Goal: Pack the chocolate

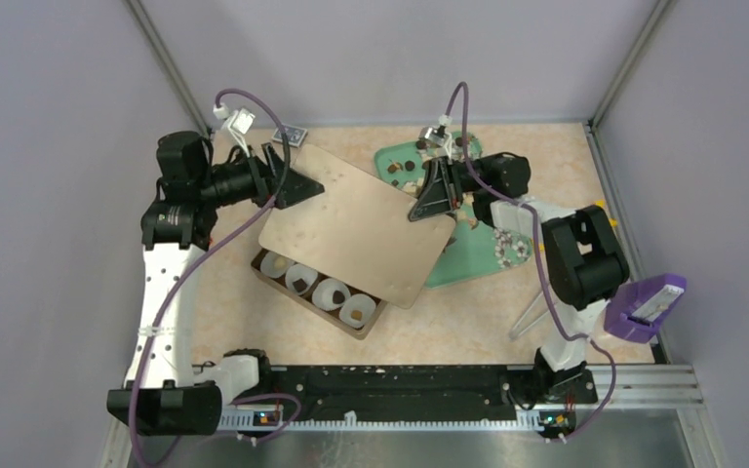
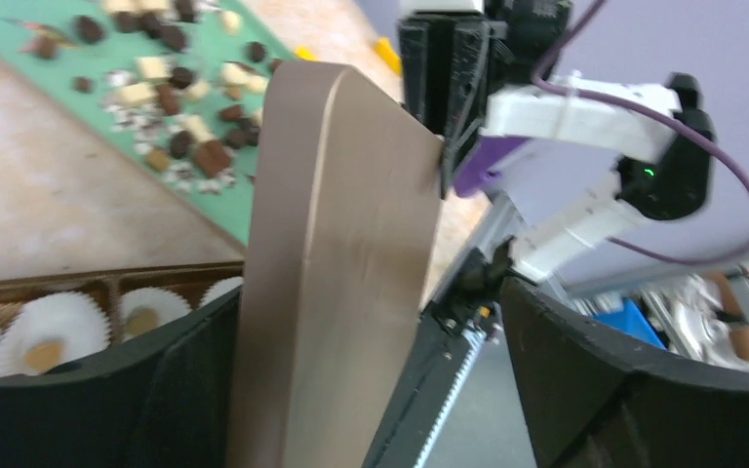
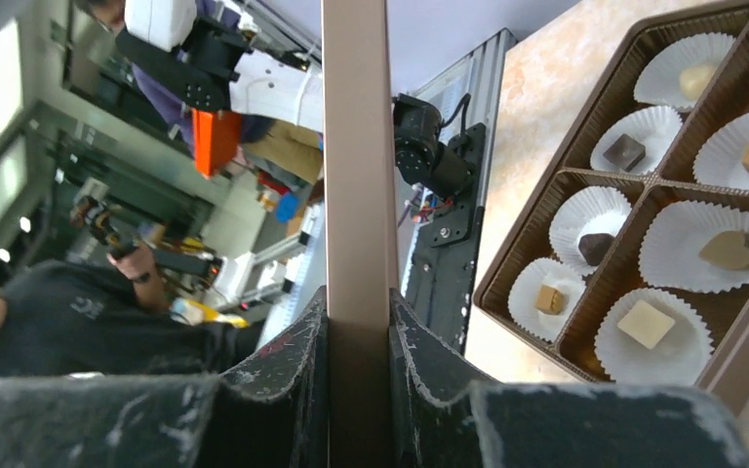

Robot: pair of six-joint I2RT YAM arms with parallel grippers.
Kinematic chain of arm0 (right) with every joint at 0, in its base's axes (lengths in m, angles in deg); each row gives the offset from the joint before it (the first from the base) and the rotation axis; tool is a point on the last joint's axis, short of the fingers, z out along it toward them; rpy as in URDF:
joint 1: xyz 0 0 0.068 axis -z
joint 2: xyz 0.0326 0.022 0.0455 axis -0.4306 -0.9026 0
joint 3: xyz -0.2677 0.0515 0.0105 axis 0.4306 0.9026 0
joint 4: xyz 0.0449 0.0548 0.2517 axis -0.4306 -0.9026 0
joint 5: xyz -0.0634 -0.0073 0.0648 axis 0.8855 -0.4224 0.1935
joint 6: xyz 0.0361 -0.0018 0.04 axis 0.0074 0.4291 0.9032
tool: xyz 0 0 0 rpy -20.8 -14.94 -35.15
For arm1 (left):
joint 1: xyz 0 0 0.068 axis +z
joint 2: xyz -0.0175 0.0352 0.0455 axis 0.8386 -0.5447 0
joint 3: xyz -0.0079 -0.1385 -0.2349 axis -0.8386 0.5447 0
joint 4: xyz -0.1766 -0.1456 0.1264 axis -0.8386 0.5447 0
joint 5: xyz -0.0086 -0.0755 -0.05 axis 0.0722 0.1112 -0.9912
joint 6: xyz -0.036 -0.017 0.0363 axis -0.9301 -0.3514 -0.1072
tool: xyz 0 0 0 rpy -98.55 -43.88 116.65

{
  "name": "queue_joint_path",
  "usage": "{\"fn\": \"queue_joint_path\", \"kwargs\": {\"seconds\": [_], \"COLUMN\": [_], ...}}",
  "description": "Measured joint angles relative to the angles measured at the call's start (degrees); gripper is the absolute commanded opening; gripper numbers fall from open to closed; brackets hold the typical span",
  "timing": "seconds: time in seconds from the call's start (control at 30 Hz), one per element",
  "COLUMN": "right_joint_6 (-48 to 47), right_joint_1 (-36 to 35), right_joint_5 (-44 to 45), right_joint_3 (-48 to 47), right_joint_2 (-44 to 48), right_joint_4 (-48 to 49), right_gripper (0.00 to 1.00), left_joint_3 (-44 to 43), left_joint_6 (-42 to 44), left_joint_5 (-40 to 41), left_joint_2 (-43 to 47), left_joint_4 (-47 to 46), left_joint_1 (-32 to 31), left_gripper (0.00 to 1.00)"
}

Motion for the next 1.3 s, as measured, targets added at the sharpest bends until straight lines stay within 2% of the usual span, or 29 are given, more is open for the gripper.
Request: {"fn": "queue_joint_path", "kwargs": {"seconds": [0.13,0.37,0.5,0.63,0.8,1.13,1.3], "right_joint_6": [2.6,6.2,7.1,5.1,-1.4,-12.9,-15.8], "right_joint_1": [-0.1,-0.7,-2.7,-6.1,-10.0,-12.2,-12.9], "right_joint_5": [2.0,6.6,10.5,14.0,18.3,26.7,27.7], "right_joint_3": [0.0,-0.1,-0.1,-0.1,-0.1,0.0,0.1], "right_joint_2": [-2.9,-6.2,-9.2,-10.5,-10.6,-10.6,-10.6], "right_joint_4": [-0.3,-0.6,-1.2,-2.4,-8.8,-27.6,-32.6], "right_gripper": [0.00,0.00,0.00,0.00,0.00,0.00,0.00], "left_joint_3": [-3.8,-15.5,-15.6,-12.5,-10.6,-5.9,-1.2], "left_joint_6": [0.8,-1.6,-2.4,-3.0,-3.3,-3.9,-4.9], "left_joint_5": [12.9,46.7,58.9,64.3,68.0,70.3,70.4], "left_joint_2": [-0.6,-0.4,1.4,2.8,2.8,3.5,3.3], "left_joint_4": [5.5,16.5,19.3,21.2,23.2,23.6,23.8], "left_joint_1": [0.0,0.0,0.0,0.0,0.0,0.0,0.5], "left_gripper": [0.99,0.99,0.99,0.99,0.99,0.99,0.99]}}
